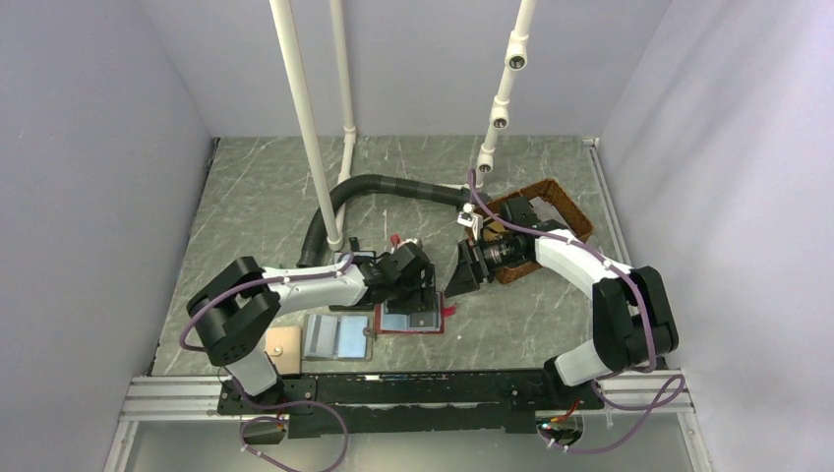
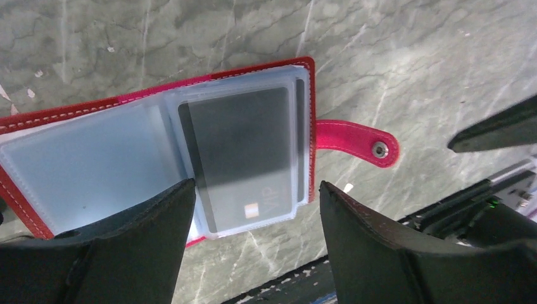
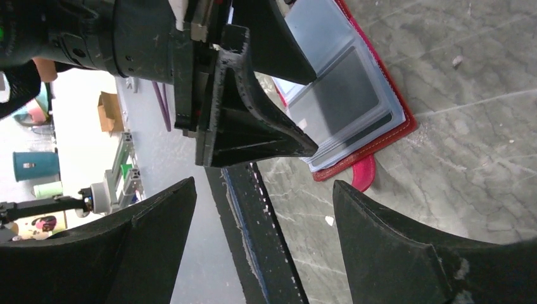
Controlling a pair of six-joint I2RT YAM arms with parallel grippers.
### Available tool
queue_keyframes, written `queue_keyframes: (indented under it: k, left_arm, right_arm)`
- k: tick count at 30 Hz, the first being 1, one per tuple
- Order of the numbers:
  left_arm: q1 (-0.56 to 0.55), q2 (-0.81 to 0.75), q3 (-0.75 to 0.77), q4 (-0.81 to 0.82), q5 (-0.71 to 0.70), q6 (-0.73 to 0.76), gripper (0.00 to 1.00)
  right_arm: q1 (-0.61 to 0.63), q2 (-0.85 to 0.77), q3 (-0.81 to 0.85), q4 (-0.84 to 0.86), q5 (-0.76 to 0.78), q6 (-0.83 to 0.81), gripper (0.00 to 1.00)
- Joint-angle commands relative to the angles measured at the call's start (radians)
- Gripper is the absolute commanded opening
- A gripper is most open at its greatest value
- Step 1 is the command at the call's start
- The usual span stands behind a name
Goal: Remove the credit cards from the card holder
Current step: Remove the credit card from the card holder.
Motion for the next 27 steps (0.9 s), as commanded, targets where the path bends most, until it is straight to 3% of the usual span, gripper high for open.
queue_keyframes:
  k: [1, 6, 12, 17, 27]
  left_arm:
    - [-0.022, 0.06, 0.071, -0.125, -0.045, 0.02, 0.76]
    - [-0.033, 0.126, 0.146, -0.26, -0.102, -0.016, 0.76]
    - [-0.051, 0.178, 0.194, -0.311, -0.119, -0.028, 0.72]
    - [-0.053, 0.145, 0.171, -0.328, -0.141, -0.05, 0.49]
    - [0.022, -0.041, -0.094, -0.008, 0.001, -0.13, 0.32]
  right_arm:
    - [0.001, -0.056, -0.027, 0.084, 0.019, 0.064, 0.82]
    - [-0.012, -0.062, -0.025, 0.091, 0.048, 0.093, 0.82]
    - [-0.018, -0.061, -0.027, 0.092, 0.054, 0.093, 0.81]
    - [-0.021, -0.067, -0.039, 0.099, 0.048, 0.093, 0.81]
    - [-0.019, -0.057, -0.081, 0.176, -0.013, 0.224, 0.81]
